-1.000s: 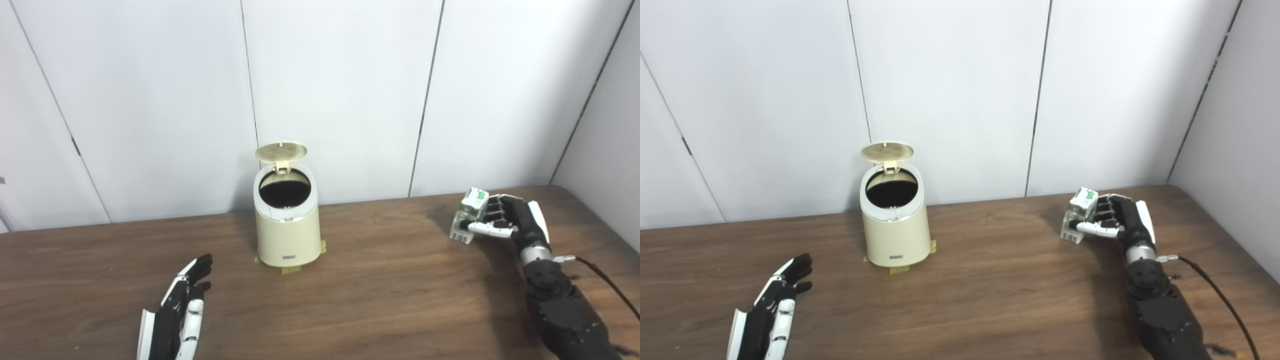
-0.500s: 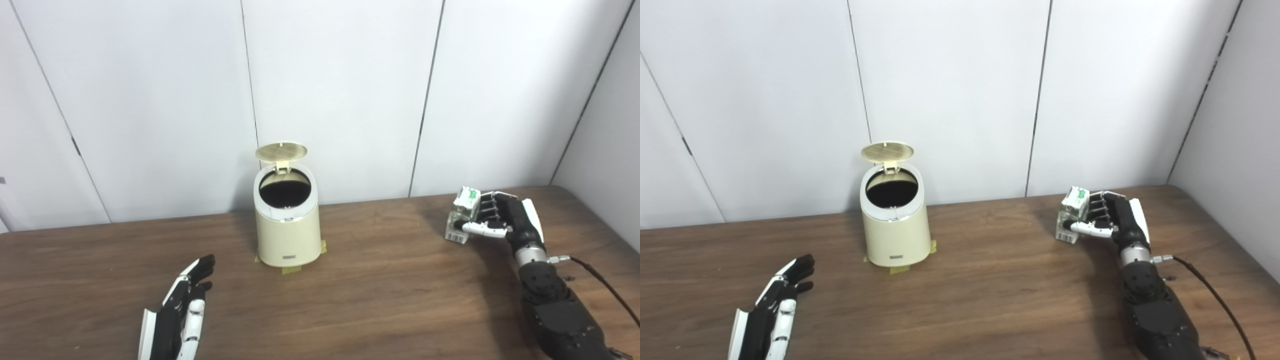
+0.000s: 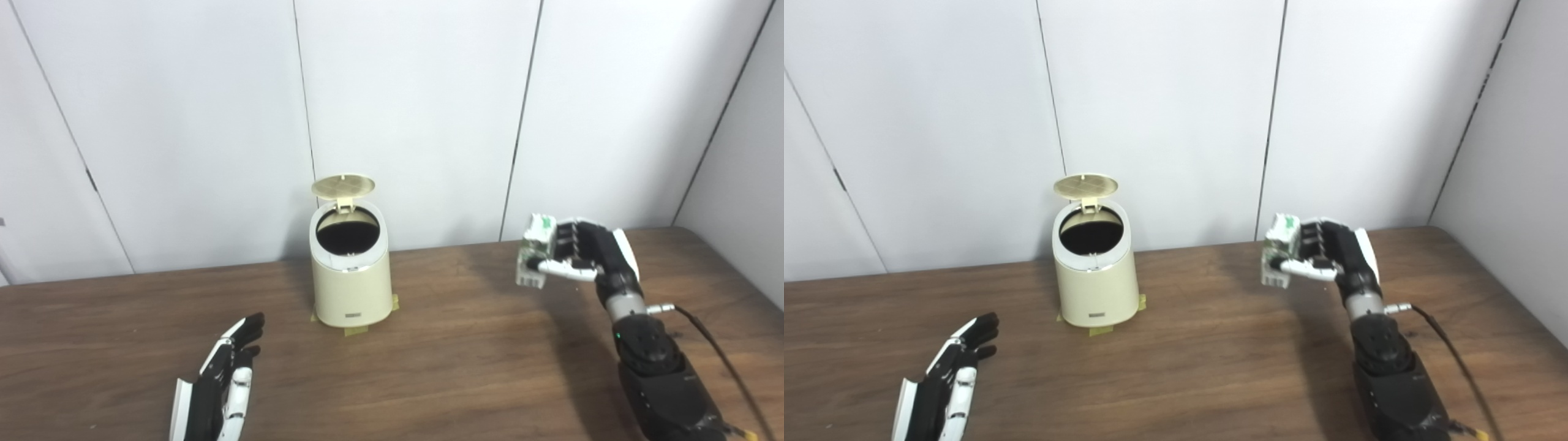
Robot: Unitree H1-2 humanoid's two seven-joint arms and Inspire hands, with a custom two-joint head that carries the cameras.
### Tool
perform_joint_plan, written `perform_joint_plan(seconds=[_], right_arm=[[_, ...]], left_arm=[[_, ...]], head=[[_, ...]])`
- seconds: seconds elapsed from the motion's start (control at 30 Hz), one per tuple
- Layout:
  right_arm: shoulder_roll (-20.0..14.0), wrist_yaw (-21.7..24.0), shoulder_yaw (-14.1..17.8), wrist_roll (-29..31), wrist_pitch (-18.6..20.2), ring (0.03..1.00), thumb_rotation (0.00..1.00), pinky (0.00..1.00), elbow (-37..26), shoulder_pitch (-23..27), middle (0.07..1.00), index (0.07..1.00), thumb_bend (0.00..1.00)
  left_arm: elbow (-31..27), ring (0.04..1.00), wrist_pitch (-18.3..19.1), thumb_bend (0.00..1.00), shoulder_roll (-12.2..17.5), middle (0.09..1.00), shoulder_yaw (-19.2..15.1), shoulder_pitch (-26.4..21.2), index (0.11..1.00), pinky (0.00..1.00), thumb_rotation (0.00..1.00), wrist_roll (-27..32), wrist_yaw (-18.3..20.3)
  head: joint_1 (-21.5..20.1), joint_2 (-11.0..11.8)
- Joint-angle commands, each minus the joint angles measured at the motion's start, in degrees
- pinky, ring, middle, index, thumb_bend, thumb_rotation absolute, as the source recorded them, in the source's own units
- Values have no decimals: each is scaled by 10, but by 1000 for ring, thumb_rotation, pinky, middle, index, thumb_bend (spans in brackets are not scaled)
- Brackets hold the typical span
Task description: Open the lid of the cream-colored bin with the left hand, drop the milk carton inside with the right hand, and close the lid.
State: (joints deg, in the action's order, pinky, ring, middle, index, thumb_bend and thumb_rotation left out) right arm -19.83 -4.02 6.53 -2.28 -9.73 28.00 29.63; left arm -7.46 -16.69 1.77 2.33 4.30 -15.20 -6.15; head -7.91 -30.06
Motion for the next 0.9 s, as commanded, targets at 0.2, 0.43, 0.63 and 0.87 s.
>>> perform_joint_plan(seconds=[0.2,0.43,0.63,0.87], right_arm=[[9,50,-7,30,-19,457,0,436,-98,30,484,480,531],[37,48,-23,8,-36,460,0,444,-155,31,496,471,531],[85,46,-17,32,-51,462,0,416,-164,30,491,475,522],[115,54,-47,0,-16,494,0,464,-220,24,482,460,519]], left_arm=[[18,820,0,275,15,826,-2,27,815,769,902,-22,0],[21,819,-2,271,15,829,-2,25,814,760,884,-16,1],[23,830,-1,256,13,836,-2,26,813,771,869,-13,1],[26,830,2,246,8,840,-3,27,809,766,830,-6,-1]], head=[[3,-1],[2,-1],[2,-1],[12,4]])
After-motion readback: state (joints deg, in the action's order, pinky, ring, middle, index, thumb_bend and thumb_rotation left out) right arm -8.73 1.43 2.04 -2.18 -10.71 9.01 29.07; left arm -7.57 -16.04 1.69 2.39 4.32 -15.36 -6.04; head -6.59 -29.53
